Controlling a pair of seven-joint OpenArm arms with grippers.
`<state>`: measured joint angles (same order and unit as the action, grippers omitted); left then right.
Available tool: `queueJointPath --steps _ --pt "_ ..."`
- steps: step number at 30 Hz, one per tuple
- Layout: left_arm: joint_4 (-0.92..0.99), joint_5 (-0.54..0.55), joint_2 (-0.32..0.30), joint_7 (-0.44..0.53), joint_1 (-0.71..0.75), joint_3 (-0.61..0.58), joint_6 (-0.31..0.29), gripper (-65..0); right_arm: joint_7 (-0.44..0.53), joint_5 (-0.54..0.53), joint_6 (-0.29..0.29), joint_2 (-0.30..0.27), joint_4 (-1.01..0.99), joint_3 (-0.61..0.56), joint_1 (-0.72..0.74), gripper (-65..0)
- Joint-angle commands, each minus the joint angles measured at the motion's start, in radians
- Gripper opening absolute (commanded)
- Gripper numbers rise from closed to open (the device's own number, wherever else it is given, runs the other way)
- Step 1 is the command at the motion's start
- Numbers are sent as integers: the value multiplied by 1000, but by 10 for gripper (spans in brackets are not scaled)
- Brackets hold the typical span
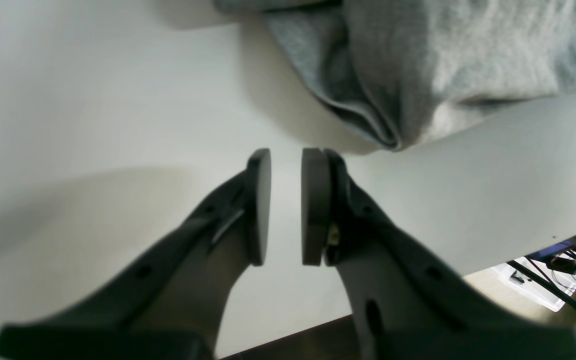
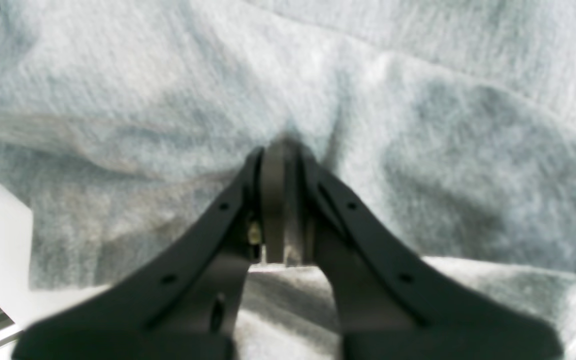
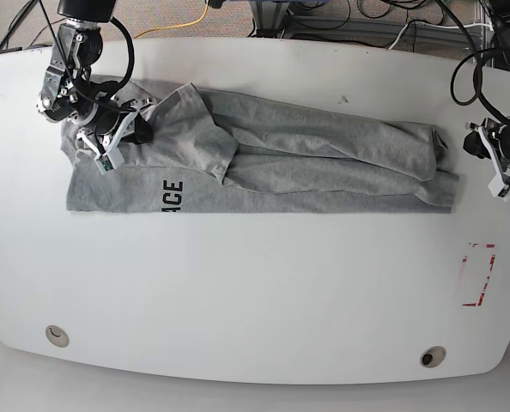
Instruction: Layout the t-shirt on the table in an organized manner, then fold the t-shirt properly
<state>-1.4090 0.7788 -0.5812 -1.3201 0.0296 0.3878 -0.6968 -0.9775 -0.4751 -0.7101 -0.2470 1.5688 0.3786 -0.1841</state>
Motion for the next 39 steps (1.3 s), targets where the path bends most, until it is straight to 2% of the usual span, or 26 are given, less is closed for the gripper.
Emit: queueJointPath --steps 1,4,7,9,10,11,12,15,30,39 --pt "-10 11 -50 7 -46 12 -1 -547 -41 46 12 -16 0 3 -2 -601" --pt "-10 11 -52 7 -81 17 -1 -546 -41 46 12 -16 0 3 -2 -601" --pt "-6 11 -46 7 -121 38 -1 -496 -41 46 12 -15 0 3 -2 -601" --pt "3 11 -23 7 -133 61 -1 -425 -41 46 12 -13 0 1 -2 -601" --pt "15 11 -3 7 -139 81 -1 -361 -41 46 12 -12 0 1 -2 -601" --pt "21 11 5 7 -142 93 -1 -336 -41 46 12 -12 0 1 -2 -601" --pt "35 11 20 7 -152 122 -1 -274 -41 46 12 -10 0 1 -2 -601" --pt "67 11 56 7 -164 165 -1 -194 -41 46 12 -10 0 1 -2 -601" --pt "198 11 203 -2 -112 314 -1 -197 -41 46 12 -8 0 1 -2 -601" --pt "198 8 278 1 -113 311 -1 -197 -41 46 12 -7 0 0 -1 -601"
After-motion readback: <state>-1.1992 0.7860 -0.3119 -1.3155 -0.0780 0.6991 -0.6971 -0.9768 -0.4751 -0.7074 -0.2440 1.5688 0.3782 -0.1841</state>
